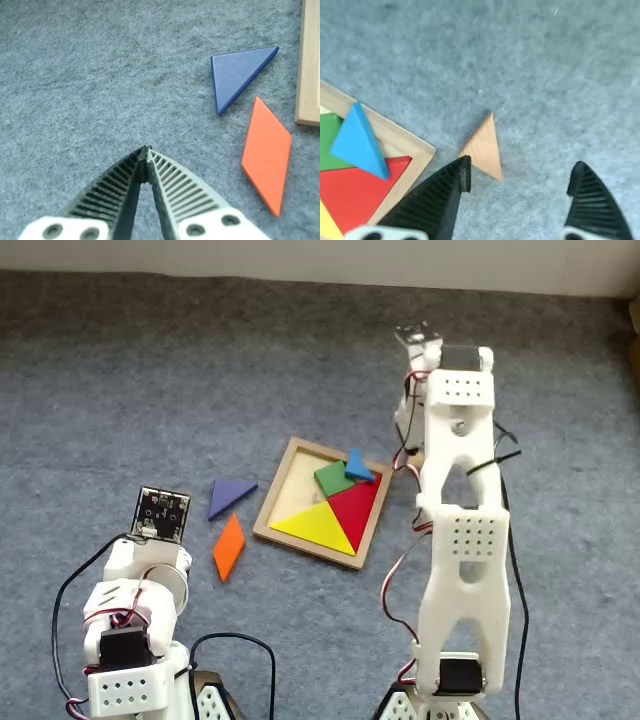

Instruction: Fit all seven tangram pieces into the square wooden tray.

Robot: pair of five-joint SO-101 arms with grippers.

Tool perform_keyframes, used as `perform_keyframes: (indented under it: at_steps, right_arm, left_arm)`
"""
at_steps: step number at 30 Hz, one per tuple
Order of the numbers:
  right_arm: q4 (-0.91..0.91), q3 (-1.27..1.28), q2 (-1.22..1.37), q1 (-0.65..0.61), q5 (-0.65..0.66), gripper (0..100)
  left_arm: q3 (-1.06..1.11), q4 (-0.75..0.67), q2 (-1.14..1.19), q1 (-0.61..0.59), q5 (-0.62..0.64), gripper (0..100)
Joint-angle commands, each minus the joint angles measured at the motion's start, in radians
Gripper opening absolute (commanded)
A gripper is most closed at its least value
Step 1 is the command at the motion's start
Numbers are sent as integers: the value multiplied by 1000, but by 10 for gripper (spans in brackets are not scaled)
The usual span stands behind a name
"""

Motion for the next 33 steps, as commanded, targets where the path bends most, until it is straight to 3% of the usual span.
perform_keyframes:
  at_steps: [1, 18, 29, 33]
  right_arm:
    - [12, 39, -67, -31, -5, 317]
    - [-45, 50, 33, -51, -6, 314]
    - [-81, 53, 33, -47, -6, 265]
    - [-77, 53, 33, -41, -6, 183]
  left_arm:
    - [19, -20, -27, 25, -6, 11]
    - [19, -21, -27, 25, -6, 11]
    - [19, -20, -27, 25, -6, 11]
    - [19, -20, -27, 25, -6, 11]
